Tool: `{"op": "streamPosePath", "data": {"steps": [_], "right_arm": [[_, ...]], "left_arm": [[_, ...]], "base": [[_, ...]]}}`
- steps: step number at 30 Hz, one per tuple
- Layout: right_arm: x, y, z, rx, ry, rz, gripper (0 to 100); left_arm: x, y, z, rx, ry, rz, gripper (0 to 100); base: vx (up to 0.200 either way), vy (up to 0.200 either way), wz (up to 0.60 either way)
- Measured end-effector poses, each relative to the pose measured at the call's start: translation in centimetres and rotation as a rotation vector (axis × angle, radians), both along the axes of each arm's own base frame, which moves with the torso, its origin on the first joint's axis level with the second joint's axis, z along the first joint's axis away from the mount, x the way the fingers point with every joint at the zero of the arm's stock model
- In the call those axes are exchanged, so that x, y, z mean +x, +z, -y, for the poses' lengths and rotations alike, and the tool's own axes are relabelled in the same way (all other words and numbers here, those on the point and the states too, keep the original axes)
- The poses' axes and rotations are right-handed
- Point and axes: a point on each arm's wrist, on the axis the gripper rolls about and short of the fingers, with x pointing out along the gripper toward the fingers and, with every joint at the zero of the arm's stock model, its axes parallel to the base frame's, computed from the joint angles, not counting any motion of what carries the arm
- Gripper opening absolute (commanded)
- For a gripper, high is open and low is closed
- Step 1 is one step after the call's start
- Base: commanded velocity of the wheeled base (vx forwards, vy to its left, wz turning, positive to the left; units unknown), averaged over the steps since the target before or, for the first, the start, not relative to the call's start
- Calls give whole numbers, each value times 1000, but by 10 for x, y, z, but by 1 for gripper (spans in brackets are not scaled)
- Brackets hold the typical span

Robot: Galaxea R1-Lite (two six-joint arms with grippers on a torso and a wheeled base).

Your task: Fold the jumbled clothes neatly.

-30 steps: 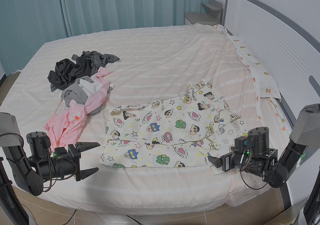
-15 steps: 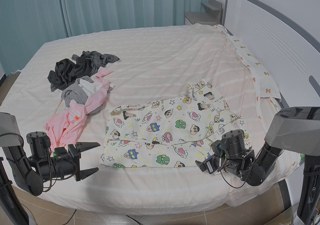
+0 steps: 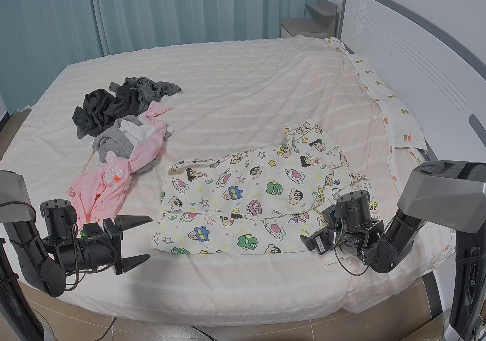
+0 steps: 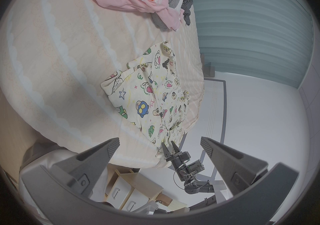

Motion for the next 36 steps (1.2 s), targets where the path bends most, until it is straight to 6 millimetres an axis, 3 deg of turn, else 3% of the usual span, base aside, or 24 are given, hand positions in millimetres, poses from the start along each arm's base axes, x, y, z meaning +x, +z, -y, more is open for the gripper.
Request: {"op": "streamPosePath", "data": {"steps": [2,3,18,32,33,36], "right_arm": [[1,0,0,0,-2,1,100],[2,0,1,0,-3,2,0],[9,-3,5,12,-22,11,0],[19,5,-8,37,4,49,0],[21,4,-9,36,0,50,100],[24,4,-9,38,-7,57,100]], "left_arm": [[0,0,0,0,0,-1,100],[0,0,0,0,0,0,100],[0,0,0,0,0,-1,100],[0,0,0,0,-1,0,100],[0,0,0,0,-1,0,100],[0,0,0,0,-1,1,100]], "base": [[0,0,0],[0,0,0],[0,0,0],[0,0,0],[0,0,0],[0,0,0]]}}
